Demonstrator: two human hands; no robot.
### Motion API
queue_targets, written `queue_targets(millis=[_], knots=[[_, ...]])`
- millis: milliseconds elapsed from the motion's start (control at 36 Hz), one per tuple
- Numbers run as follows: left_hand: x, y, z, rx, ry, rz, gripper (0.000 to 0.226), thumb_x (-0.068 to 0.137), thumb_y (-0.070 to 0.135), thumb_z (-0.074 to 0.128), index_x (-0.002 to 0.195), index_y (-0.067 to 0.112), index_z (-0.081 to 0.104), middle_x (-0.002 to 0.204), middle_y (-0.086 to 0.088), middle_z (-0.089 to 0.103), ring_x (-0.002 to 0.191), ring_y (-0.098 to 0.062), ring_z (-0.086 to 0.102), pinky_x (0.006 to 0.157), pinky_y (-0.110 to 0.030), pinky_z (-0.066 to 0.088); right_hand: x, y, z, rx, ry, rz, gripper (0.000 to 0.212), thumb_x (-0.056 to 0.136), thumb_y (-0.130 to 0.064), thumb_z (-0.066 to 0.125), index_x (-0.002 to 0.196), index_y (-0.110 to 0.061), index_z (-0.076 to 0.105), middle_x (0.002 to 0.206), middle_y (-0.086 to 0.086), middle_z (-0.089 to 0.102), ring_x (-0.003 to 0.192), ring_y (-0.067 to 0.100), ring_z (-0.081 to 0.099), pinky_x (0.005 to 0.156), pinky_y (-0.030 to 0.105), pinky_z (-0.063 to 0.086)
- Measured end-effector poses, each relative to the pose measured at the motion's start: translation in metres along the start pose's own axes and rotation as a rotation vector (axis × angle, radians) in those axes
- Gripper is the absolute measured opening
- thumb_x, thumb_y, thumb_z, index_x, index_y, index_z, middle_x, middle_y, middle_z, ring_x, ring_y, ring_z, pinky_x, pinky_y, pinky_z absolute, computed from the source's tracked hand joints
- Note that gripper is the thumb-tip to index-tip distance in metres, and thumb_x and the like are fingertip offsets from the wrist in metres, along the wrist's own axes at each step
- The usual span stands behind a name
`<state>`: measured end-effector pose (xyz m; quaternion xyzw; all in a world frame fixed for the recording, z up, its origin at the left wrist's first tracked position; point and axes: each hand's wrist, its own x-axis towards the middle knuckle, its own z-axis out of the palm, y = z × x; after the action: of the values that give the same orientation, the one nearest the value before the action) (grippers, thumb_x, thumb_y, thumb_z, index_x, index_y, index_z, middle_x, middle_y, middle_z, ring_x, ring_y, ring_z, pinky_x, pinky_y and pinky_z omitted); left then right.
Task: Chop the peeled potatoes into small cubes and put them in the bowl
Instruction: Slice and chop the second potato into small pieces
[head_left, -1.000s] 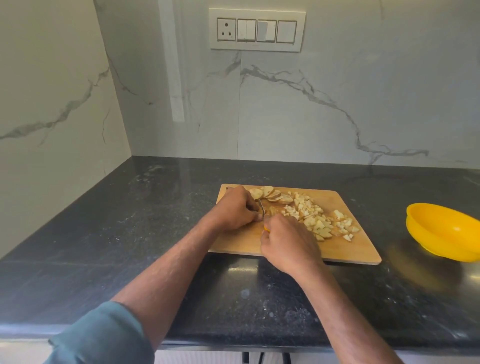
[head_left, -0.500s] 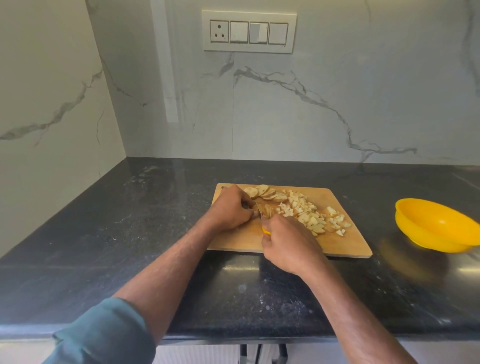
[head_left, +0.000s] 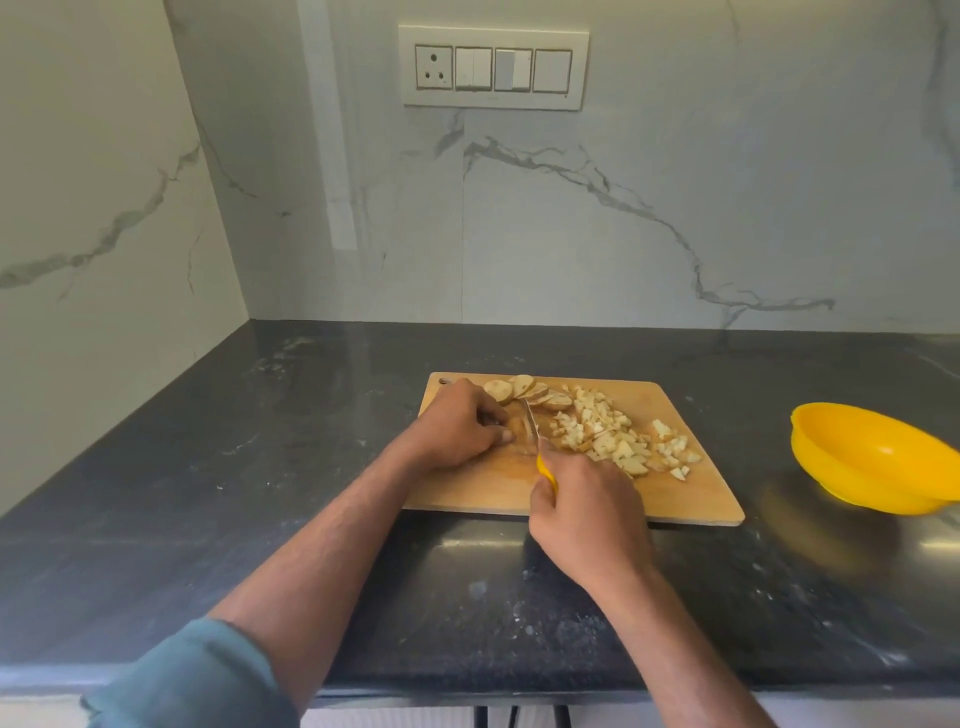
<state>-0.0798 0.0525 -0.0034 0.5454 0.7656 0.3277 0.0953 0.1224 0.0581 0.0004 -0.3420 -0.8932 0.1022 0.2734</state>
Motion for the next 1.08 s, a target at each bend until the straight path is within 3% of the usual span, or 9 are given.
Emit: queue_targets(millis=[83,194,278,472,583,694,833,972,1083], knots=[[0.001,0.0,0.0,-0.01,0.027,-0.01,0.026,0.084,0.023,0.084,0.108,0.014,0.08,0.096,0.003,0.073,0.08,-0.001,0.059,0.063,-0.006,0.04,0.001,0.004,0.003,0.044,0.019,0.0,0.044,0.098,-0.027,0.051,0.142,-0.025,0.055,0.103,-0.003,0.074,0.087,0.014,0.066,0.05,0.007,0.021],[0.001,0.0,0.0,-0.029,0.043,-0.022,0.023,0.082,0.022,0.086,0.102,0.013,0.081,0.097,0.002,0.075,0.083,-0.003,0.063,0.073,-0.015,0.049,0.0,0.002,0.005,0.054,0.034,-0.008,0.044,0.1,-0.03,0.05,0.143,-0.025,0.054,0.113,-0.005,0.073,0.092,0.013,0.067,0.062,0.015,0.034],[0.0,0.002,0.0,-0.039,0.038,-0.017,0.017,0.083,0.019,0.085,0.099,0.013,0.081,0.096,0.002,0.076,0.086,-0.006,0.065,0.081,-0.024,0.055,0.0,0.001,0.006,0.047,0.034,-0.015,0.045,0.1,-0.031,0.049,0.145,-0.026,0.052,0.115,-0.005,0.072,0.095,0.013,0.066,0.067,0.019,0.034],[0.0,0.004,0.0,-0.028,0.034,-0.005,0.015,0.084,0.017,0.084,0.098,0.013,0.081,0.094,0.002,0.076,0.084,-0.004,0.064,0.081,-0.025,0.056,0.0,0.0,0.008,-0.016,0.017,-0.025,0.044,0.101,-0.03,0.048,0.145,-0.026,0.052,0.118,-0.007,0.071,0.098,0.009,0.066,0.053,0.007,0.018],[0.0,0.005,0.001,-0.026,0.023,-0.008,0.016,0.085,0.016,0.082,0.1,0.011,0.081,0.095,0.001,0.075,0.083,-0.003,0.062,0.076,-0.018,0.05,0.001,-0.002,0.006,-0.025,0.0,-0.032,0.043,0.102,-0.03,0.046,0.145,-0.027,0.051,0.116,-0.007,0.07,0.088,0.007,0.062,0.046,0.008,0.018],[-0.001,0.007,0.0,-0.033,0.011,0.003,0.011,0.087,0.014,0.08,0.097,0.011,0.081,0.092,0.002,0.074,0.081,-0.003,0.062,0.078,-0.021,0.053,0.004,0.0,0.005,-0.013,-0.027,-0.032,0.042,0.103,-0.031,0.044,0.144,-0.025,0.053,0.112,-0.007,0.069,0.079,0.008,0.052,0.05,0.01,0.019],[-0.001,0.007,0.001,-0.021,0.022,0.007,0.008,0.085,0.012,0.08,0.093,0.011,0.082,0.085,0.004,0.073,0.076,-0.001,0.061,0.07,-0.014,0.049,0.007,-0.003,0.001,-0.022,-0.077,0.001,0.04,0.104,-0.031,0.044,0.143,-0.024,0.053,0.101,-0.006,0.068,0.068,0.007,0.045,0.048,0.014,0.023],[0.0,0.008,0.002,-0.028,0.021,-0.008,0.007,0.086,0.012,0.08,0.093,0.011,0.082,0.086,0.002,0.074,0.079,-0.005,0.064,0.075,-0.022,0.055,0.008,-0.006,-0.001,-0.055,-0.115,0.029,0.039,0.105,-0.032,0.044,0.142,-0.024,0.053,0.091,-0.009,0.059,0.056,0.0,0.039,0.045,0.016,0.024],[0.0,0.007,0.004,-0.026,0.034,-0.016,0.006,0.085,0.011,0.08,0.091,0.011,0.082,0.079,0.005,0.071,0.073,-0.001,0.061,0.063,-0.009,0.045,0.008,-0.01,-0.003,-0.074,-0.12,0.049,0.036,0.105,-0.03,0.043,0.138,-0.025,0.057,0.092,-0.009,0.061,0.054,0.0,0.034,0.044,0.016,0.021]])
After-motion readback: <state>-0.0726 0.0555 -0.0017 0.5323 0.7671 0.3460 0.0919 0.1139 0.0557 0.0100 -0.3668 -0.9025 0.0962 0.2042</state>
